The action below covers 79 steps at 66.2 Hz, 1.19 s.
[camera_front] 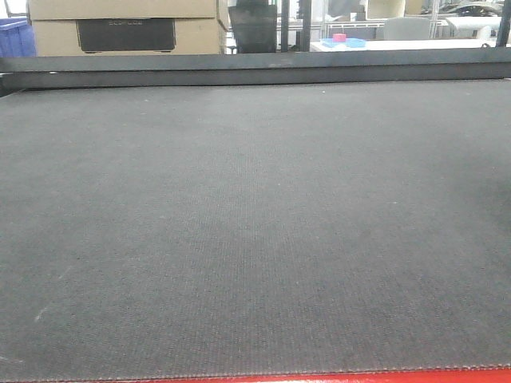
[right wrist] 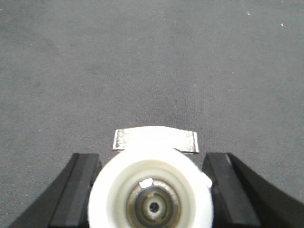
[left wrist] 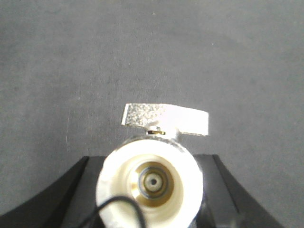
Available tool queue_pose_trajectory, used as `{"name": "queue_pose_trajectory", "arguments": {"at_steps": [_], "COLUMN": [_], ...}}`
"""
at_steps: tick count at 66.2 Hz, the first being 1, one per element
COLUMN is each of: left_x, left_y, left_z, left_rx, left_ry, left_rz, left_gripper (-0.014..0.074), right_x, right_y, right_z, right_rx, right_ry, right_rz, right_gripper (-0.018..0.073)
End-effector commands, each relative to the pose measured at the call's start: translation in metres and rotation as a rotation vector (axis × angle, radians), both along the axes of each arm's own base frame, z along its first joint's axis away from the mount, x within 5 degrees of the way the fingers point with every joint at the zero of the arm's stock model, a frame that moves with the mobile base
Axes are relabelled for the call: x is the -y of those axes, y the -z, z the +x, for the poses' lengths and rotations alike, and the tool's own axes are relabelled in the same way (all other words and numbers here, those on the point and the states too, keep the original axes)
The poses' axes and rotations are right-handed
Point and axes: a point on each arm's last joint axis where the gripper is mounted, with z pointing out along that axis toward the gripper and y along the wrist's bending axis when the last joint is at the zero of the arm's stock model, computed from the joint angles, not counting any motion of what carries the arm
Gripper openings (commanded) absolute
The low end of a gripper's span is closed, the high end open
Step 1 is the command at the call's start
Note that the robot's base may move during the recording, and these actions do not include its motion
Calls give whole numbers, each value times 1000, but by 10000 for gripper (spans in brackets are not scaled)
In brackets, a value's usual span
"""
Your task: Place valve from conveyor to right shelf box
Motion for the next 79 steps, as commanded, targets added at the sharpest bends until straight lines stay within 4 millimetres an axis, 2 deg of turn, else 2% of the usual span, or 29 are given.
{"name": "queue_pose_trajectory", "arguments": {"at_steps": [1,25,79], "left_x": [1,2,2], "left_y": [-10,-20,-20], "left_z": [1,5,5], "left_rx": [89,202,206], "left_ry": [6,12,13], "left_rz": [-9,-11,-12], "left_gripper": [-111,-111,-111], "right_x": [1,1,1], "right_y": [-12,-14,-14], "right_z": [-1,0,0], "right_rx": [93,114,116], "right_ry": [13,16,16], "right_rz": [11,14,14], "right_gripper": [-154,-154,-154]}}
